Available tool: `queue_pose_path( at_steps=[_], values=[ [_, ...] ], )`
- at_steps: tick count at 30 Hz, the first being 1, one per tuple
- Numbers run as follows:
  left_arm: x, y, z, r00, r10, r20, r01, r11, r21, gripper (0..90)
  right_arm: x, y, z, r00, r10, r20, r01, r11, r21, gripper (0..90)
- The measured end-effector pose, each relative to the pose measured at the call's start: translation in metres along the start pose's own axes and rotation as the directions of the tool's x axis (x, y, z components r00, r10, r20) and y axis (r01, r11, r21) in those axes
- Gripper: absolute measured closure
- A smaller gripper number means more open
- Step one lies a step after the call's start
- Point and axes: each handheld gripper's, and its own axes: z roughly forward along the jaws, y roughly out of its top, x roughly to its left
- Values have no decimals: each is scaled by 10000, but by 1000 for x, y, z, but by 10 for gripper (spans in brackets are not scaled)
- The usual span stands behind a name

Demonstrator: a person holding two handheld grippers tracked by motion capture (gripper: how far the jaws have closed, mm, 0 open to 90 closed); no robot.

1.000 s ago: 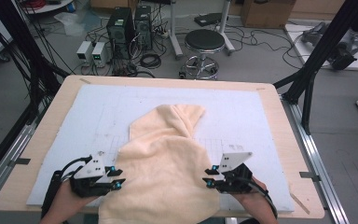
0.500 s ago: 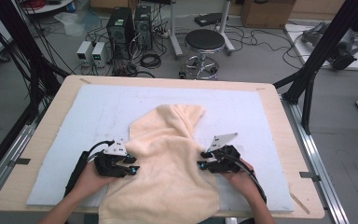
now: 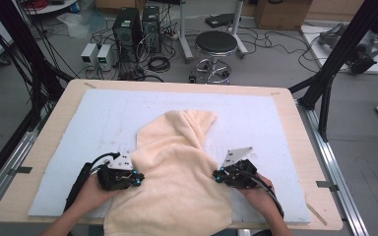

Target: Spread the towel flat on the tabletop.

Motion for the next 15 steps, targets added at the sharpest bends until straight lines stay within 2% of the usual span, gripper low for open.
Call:
queue_pose_path(
  at_steps=[5, 6, 7, 9, 12, 15],
  values=[
    [-11, -3, -15, 9999, -5, 102, 9, 9993, -367, 854, 8, -6, -16, 9999, -68, 130, 72, 9995, -311, 858],
    [-18, -5, -23, 9999, 48, 118, -42, 9986, -520, 855, 14, -8, -22, 9998, -164, 111, 168, 9992, -352, 857],
    [-18, -5, -23, 9999, 48, 118, -42, 9986, -520, 856, 14, -8, -22, 9998, -164, 111, 168, 9992, -352, 857],
    [-27, -8, -32, 9997, 106, 232, -91, 9979, -638, 857, 26, -9, -29, 9995, -318, 76, 321, 9987, -386, 857],
    [-35, -11, -37, 9995, 137, 279, -119, 9980, -624, 857, 39, -11, -36, 9993, -369, 103, 374, 9978, -554, 857],
    [-45, -12, -42, 9982, 506, 318, -492, 9978, -436, 852, 52, -12, -39, 9982, -600, -99, 594, 9970, -487, 842]
  ],
)
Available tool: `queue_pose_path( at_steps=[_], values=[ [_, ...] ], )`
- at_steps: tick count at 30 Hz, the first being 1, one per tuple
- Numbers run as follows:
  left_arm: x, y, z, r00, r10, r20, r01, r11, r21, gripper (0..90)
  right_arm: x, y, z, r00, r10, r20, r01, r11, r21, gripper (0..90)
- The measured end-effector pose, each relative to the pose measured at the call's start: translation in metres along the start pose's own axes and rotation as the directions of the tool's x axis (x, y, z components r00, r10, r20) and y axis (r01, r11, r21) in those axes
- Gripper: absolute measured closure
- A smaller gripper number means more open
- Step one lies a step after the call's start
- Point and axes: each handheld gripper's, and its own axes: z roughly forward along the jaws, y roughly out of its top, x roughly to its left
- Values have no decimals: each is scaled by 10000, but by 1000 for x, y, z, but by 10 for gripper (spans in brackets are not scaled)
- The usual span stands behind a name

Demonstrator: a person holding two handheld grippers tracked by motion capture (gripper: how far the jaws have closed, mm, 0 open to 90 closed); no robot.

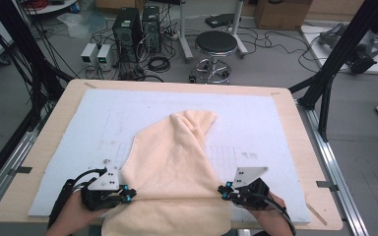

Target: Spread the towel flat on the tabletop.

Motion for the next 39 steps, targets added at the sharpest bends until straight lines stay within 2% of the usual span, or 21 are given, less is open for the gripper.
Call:
queue_pose_path(
  at_steps=[3, 5, 6, 7, 9, 11, 13, 14, 16, 18, 19, 21, 22, 23, 24, 25, 26, 27, 30, 34, 39],
  values=[
    [-2, 4, -6, 9999, 120, -27, -120, 9998, -144, 828, 4, 2, -1, 9999, -125, 29, 125, 9999, 12, 789],
    [5, 11, -13, 9999, 33, -145, -41, 9983, -586, 744, 1, 9, -6, 10000, -77, 48, 78, 9997, -235, 728],
    [5, 11, -13, 9999, 33, -145, -41, 9983, -586, 723, 1, 9, -6, 10000, -77, 48, 78, 9997, -235, 728],
    [11, 16, -14, 9992, -104, -381, 70, 9960, -895, 696, -6, 16, -7, 9999, -35, 168, 41, 9993, -380, 701],
    [16, 19, -15, 9987, -116, -503, 66, 9951, -986, 678, -11, 20, -7, 9998, -38, 215, 48, 9989, -457, 698],
    [25, 23, -11, 9977, -337, -592, 260, 9917, -1260, 645, -21, 28, -5, 9995, 41, 300, -24, 9984, -564, 692],
    [36, 26, -4, 9964, -396, -747, 293, 9905, -1341, 621, -38, 38, 6, 9993, 115, 365, -95, 9985, -539, 692],
    [42, 26, 0, 9961, -472, -743, 365, 9896, -1388, 621, -38, 38, 6, 9993, 115, 365, -95, 9985, -539, 692],
    [53, 27, 10, 9941, -588, -911, 473, 9913, -1230, 578, -54, 43, 24, 9988, 437, 222, -428, 9982, -425, 662],
    [62, 26, 20, 9901, -667, -1233, 560, 9945, -881, 549, -58, 44, 30, 9983, 572, 95, -568, 9977, -365, 644],
    [67, 24, 25, 9880, -855, -1283, 750, 9936, -850, 506, -63, 45, 42, 9968, 784, -121, -786, 9968, -162, 620],
    [75, 20, 35, 9865, -1111, -1204, 1057, 9931, -502, 500, -65, 45, 47, 9967, 794, -157, -793, 9968, 64, 604],
    [78, 19, 39, 9867, -1109, -1192, 1090, 9938, -223, 504, -67, 43, 58, 9953, 932, -270, -919, 9948, 431, 612],
    [81, 15, 48, 9879, -1230, -947, 1253, 9919, 194, 526, -68, 42, 62, 9958, 890, -223, -875, 9943, 606, 647],
    [81, 15, 48, 9879, -1230, -947, 1253, 9919, 194, 561, -68, 42, 62, 9958, 890, -223, -875, 9943, 606, 647],
    [78, 11, 52, 9890, -1155, -927, 1171, 9930, 118, 587, -67, 37, 69, 9968, 781, -137, -764, 9924, 962, 749],
    [78, 11, 52, 9890, -1155, -927, 1171, 9930, 118, 646, -67, 35, 69, 9964, 797, -283, -768, 9929, 913, 794],
    [77, 10, 51, 9884, -1173, -961, 1184, 9929, 62, 646, -67, 35, 69, 9964, 797, -283, -768, 9929, 913, 794],
    [73, 9, 48, 9892, -1249, -768, 1262, 9919, 119, 837, -65, 33, 63, 9953, 820, -523, -773, 9932, 868, 845],
    [66, 10, 46, 9917, -1077, -703, 1091, 9939, 167, 854, -60, 33, 54, 9969, 627, -473, -588, 9952, 787, 846],
    [46, 12, 36, 9966, -613, -547, 620, 9980, 111, 860, -41, 34, 31, 9992, 230, -332, -208, 9976, 656, 846]
  ],
)
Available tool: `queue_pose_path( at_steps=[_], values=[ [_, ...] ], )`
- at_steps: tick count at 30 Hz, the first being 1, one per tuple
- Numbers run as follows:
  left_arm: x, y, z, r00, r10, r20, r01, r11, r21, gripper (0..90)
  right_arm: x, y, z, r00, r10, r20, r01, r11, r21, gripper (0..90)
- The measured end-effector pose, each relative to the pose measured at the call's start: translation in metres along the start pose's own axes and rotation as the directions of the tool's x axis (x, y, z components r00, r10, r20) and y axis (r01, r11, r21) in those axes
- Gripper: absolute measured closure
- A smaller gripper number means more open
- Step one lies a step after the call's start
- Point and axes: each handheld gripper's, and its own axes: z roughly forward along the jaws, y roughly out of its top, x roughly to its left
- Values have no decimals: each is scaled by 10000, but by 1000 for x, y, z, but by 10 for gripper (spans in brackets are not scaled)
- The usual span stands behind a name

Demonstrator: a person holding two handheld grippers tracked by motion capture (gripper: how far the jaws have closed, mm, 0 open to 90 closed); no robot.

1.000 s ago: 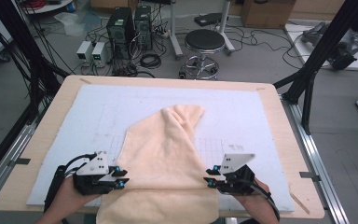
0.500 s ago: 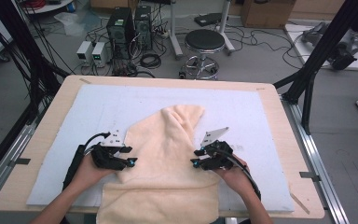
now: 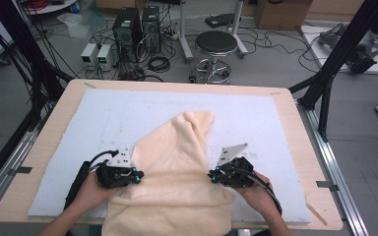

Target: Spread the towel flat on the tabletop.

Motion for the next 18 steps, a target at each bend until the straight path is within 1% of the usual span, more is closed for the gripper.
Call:
queue_pose_path(
  at_steps=[1, 2, 3, 4, 5, 6, 7, 9, 10, 11, 12, 13, 14, 15, 16, 17, 18],
  values=[
    [-4, 0, -4, 9999, 115, 24, -115, 9999, -11, 860, 4, -1, -3, 10000, -37, -7, 38, 10000, 19, 846],
    [-9, 0, -7, 9999, 112, 99, -111, 9999, -118, 861, 8, -1, -5, 10000, -94, -29, 94, 10000, 7, 846],
    [-14, -2, -11, 9998, 118, 134, -115, 9997, -223, 861, 8, -1, -5, 10000, -94, -29, 94, 10000, 7, 846],
    [-24, -6, -19, 9993, 195, 308, -184, 9993, -336, 861, 18, -4, -7, 9999, -127, -117, 127, 9999, 13, 845],
    [-24, -6, -19, 9993, 195, 308, -184, 9993, -336, 861, 22, -5, -9, 9996, -171, -226, 171, 9999, 15, 841],
    [-28, -8, -23, 9991, 266, 342, -255, 9992, -311, 861, 25, -6, -9, 9993, -196, -324, 195, 9998, -45, 831],
    [-33, -12, -27, 9986, 297, 446, -283, 9991, -309, 860, 27, -6, -10, 9990, -207, -398, 203, 9997, -100, 809],
    [-34, -12, -28, 9985, 313, 442, -298, 9989, -357, 849, 28, -5, -14, 9992, -249, -325, 243, 9995, -197, 744],
    [-35, -12, -29, 9987, 318, 397, -301, 9986, -424, 827, 26, -3, -17, 9996, -207, -215, 200, 9992, -345, 708],
    [-33, -11, -30, 9989, 344, 332, -328, 9982, -497, 799, 23, -1, -20, 9998, -104, -151, 96, 9984, -555, 700],
    [-30, -9, -30, 9993, 250, 276, -232, 9978, -620, 771, 18, 2, -23, 10000, 25, -93, -32, 9972, -751, 678],
    [-20, -3, -30, 9998, 144, 124, -132, 9963, -848, 735, 13, 4, -26, 9999, 156, 40, -152, 9957, -918, 648],
    [-15, 0, -29, 10000, 64, 15, -62, 9948, -1020, 697, 8, 8, -27, 9993, 324, 202, -301, 9937, -1075, 637],
    [-10, 4, -27, 9997, 139, -203, -160, 9937, -1111, 662, 1, 11, -27, 9988, 394, 305, -355, 9922, -1193, 630],
    [-4, 8, -24, 9996, 17, -285, -52, 9922, -1244, 639, -5, 13, -26, 9976, 519, 449, -460, 9914, -1228, 620],
    [-4, 8, -24, 9996, 17, -285, -52, 9922, -1244, 614, -12, 16, -24, 9962, 582, 653, -494, 9903, -1299, 614],
    [2, 12, -21, 9995, -115, -304, 74, 9911, -1332, 583, -18, 17, -20, 9945, 718, 762, -607, 9885, -1385, 606]
  ],
)
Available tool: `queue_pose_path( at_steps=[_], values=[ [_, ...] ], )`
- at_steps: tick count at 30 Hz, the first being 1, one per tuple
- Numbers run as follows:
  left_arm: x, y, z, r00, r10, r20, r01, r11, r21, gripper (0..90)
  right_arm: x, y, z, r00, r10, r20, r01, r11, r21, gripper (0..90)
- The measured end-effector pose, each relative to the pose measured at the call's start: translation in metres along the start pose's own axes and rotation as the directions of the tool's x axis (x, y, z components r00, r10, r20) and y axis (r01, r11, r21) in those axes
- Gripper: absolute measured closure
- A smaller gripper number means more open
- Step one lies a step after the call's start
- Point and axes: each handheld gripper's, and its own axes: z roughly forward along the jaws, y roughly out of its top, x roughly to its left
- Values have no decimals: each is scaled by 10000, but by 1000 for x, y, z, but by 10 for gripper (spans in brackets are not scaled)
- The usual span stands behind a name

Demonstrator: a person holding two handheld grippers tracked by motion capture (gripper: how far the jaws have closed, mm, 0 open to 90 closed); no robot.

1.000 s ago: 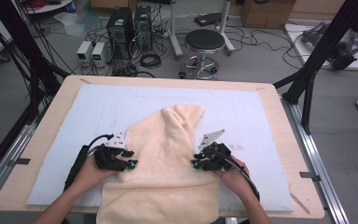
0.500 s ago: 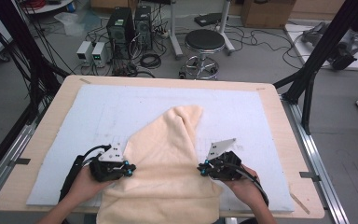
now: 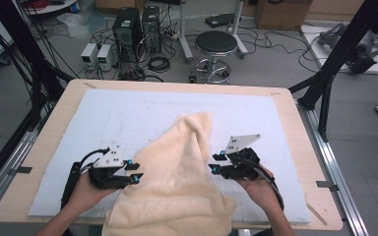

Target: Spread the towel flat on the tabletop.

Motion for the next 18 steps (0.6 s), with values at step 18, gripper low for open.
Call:
queue_pose_path(
  at_steps=[18],
  values=[
    [45, 2, 44, 9911, -1031, -848, 1112, 9890, 972, 888, -39, -8, 66, 9925, 1218, 114, -1223, 9878, 965, 821]
  ],
)
